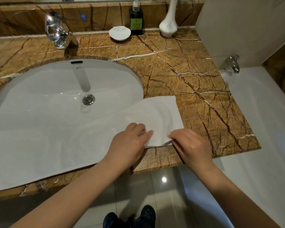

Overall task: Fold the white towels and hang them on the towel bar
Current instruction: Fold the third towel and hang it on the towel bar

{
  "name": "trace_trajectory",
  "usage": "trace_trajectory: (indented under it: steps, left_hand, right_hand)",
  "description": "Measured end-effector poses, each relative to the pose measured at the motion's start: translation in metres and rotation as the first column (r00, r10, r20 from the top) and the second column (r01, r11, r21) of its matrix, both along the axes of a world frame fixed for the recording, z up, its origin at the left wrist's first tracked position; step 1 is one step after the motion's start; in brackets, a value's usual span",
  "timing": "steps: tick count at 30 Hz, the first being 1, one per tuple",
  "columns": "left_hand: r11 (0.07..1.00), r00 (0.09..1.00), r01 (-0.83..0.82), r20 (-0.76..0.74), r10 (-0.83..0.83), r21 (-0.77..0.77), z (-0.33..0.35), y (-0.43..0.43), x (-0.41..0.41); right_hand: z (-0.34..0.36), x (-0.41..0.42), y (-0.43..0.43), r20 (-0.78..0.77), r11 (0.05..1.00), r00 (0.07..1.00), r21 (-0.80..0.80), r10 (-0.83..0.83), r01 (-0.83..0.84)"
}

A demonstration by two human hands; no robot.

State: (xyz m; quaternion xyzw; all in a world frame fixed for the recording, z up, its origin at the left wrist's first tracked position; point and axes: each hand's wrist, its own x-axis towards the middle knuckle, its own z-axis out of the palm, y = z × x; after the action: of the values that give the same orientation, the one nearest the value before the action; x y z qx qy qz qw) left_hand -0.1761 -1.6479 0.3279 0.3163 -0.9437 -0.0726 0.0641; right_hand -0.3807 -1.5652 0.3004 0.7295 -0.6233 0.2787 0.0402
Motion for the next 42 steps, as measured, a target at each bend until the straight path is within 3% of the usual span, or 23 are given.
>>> trace_trajectory:
  steps: [9, 17, 24, 28, 33, 36, 38, 40, 42]
  left_hand:
    - [0.997, 0.996, 0.045, 0.086, -0.040, -0.055, -0.004, -0.007, 0.035]
    - [0.995, 0.997, -0.067, 0.037, 0.064, 0.079, -0.006, -0.010, 0.032]
    - [1.000, 0.982, -0.009, 0.187, 0.011, -0.013, -0.003, -0.021, 0.043]
    - [0.997, 0.974, -0.049, 0.222, 0.033, 0.066, -0.015, -0.023, 0.066]
    - [0.964, 0.993, -0.043, 0.116, 0.013, 0.262, -0.025, -0.026, 0.073]
    - [0.970, 0.997, -0.035, 0.080, 0.016, 0.241, -0.026, -0.021, 0.076]
    - [0.948, 0.998, -0.034, -0.036, 0.047, 0.317, -0.024, -0.018, 0.074]
    - [0.891, 0.951, -0.092, -0.227, 0.212, 0.445, -0.023, -0.021, 0.076]
    - [0.863, 0.896, -0.221, -0.255, 0.363, 0.453, -0.026, -0.027, 0.086]
  right_hand:
    - [-0.003, -0.015, 0.008, -0.178, 0.998, 0.982, 0.015, 0.067, -0.065]
    - [-0.003, -0.012, 0.006, -0.189, 0.995, 0.981, 0.095, 0.038, -0.021]
    - [-0.008, -0.006, 0.012, -0.187, 0.998, 0.982, 0.061, -0.005, 0.016]
    - [-0.008, -0.006, 0.014, -0.188, 0.998, 0.982, 0.048, -0.024, 0.034]
    - [0.003, 0.010, 0.009, -0.140, 0.989, 0.980, 0.033, -0.138, 0.144]
    - [0.015, 0.033, -0.016, -0.064, 0.977, 0.980, 0.090, -0.190, 0.195]
    - [0.019, 0.057, -0.035, 0.044, 0.973, 0.994, 0.210, -0.104, 0.092]
    - [0.016, 0.078, -0.052, 0.086, 0.913, 0.994, 0.406, -0.071, 0.031]
    - [0.004, 0.088, -0.060, -0.056, 0.844, 0.996, 0.529, -0.072, 0.091]
